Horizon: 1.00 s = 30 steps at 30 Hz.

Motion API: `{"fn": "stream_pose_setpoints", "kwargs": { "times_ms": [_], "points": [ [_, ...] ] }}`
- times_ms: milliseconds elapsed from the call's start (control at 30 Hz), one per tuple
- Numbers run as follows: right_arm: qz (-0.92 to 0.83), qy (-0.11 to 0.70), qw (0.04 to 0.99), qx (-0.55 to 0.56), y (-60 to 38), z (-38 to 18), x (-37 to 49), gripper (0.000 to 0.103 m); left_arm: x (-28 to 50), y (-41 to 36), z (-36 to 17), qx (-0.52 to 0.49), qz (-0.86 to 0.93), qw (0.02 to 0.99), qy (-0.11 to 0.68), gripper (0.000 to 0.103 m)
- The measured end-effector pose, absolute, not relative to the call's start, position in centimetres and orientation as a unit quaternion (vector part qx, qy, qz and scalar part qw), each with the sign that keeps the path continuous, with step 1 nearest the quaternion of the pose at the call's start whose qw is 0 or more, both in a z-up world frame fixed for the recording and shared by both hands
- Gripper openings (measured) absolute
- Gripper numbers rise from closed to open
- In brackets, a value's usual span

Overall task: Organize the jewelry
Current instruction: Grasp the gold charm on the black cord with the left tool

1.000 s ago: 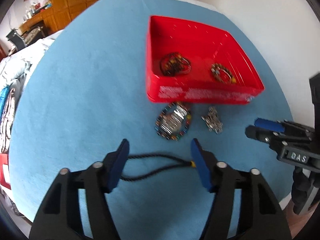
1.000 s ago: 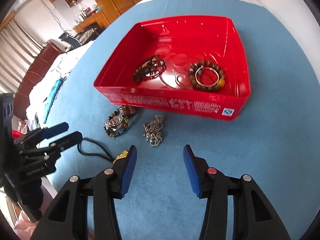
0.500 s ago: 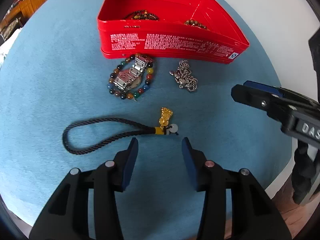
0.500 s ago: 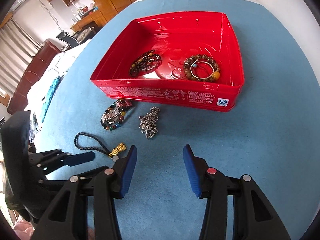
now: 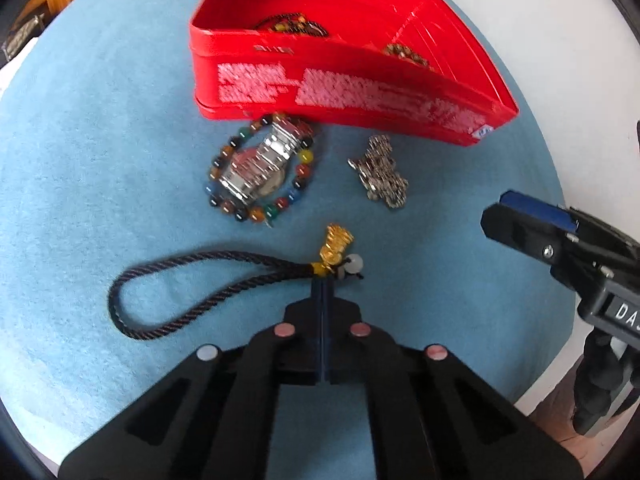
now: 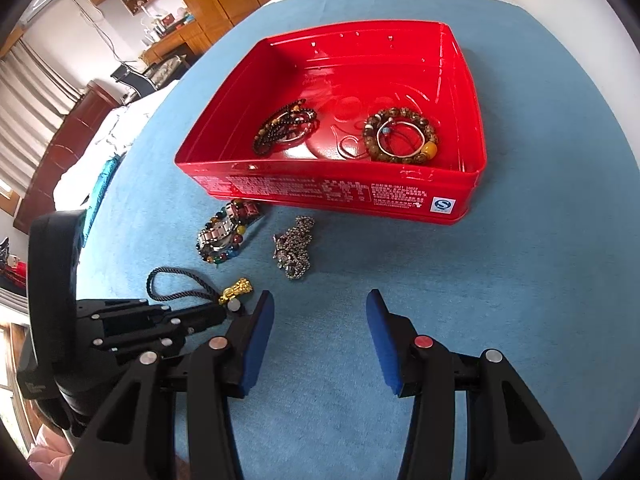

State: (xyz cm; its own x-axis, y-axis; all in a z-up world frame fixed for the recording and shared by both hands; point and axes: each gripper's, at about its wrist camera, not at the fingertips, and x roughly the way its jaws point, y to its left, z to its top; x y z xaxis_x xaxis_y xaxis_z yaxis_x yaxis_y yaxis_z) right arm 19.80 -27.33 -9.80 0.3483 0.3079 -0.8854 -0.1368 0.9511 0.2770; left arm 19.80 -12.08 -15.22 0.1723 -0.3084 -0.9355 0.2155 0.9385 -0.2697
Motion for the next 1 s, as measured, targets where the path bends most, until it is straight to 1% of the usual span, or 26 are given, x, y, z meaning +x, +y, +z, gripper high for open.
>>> {"fn": "stream_pose_setpoints", "kwargs": {
  "times_ms": [200, 300, 333, 400, 467, 500, 667, 833, 900, 967, 1000],
  "points": [
    [0.137, 0.555, 0.817, 0.077, -27.3, -9.9, 19.9, 0.048, 19.9, -11.7, -13.8, -0.034, -0.178, 0.775, 0.605, 0.0],
    [0.138, 0.555, 0.817, 0.077, -27.2, -9.9, 20.0, 0.048, 20.3, -12.4, -13.4, -0.024, -0.179, 0.776, 0.604, 0.007],
    [0.138, 0.554, 0.817, 0.077, -27.2, -10.0, 19.9, 0.048, 20.6, -12.7, -13.3, -0.018, -0.179, 0.778, 0.602, 0.01],
    [0.137, 0.555, 0.817, 0.078, -27.3, -9.9, 19.9, 0.048, 21.0, -13.2, -13.5, 0.002, -0.177, 0.78, 0.6, 0.021],
    [0.135, 0.554, 0.818, 0.078, -27.5, -9.9, 19.9, 0.048, 21.3, -13.8, -13.8, 0.019, -0.172, 0.782, 0.599, 0.039],
    [0.134, 0.554, 0.818, 0.079, -27.5, -9.9, 19.9, 0.048, 21.6, -14.3, -13.8, 0.026, -0.173, 0.782, 0.598, 0.041],
    [0.131, 0.554, 0.818, 0.081, -27.8, -9.9, 20.1, 0.048, 22.6, -16.8, -15.8, 0.044, -0.179, 0.771, 0.61, 0.038],
    [0.132, 0.557, 0.816, 0.081, -27.7, -10.1, 20.3, 0.048, 22.8, -18.3, -16.6, 0.082, -0.173, 0.776, 0.602, 0.038],
    [0.133, 0.559, 0.815, 0.082, -27.6, -10.2, 20.4, 0.048, 23.0, -18.8, -16.8, 0.093, -0.168, 0.778, 0.598, 0.033],
    [0.133, 0.561, 0.813, 0.082, -27.5, -10.4, 20.5, 0.048, 23.1, -18.9, -16.9, 0.093, -0.165, 0.781, 0.595, 0.018],
    [0.133, 0.562, 0.812, 0.082, -27.4, -10.5, 20.5, 0.048, 23.2, -18.8, -16.8, 0.092, -0.165, 0.782, 0.595, 0.017]
  ]
}}
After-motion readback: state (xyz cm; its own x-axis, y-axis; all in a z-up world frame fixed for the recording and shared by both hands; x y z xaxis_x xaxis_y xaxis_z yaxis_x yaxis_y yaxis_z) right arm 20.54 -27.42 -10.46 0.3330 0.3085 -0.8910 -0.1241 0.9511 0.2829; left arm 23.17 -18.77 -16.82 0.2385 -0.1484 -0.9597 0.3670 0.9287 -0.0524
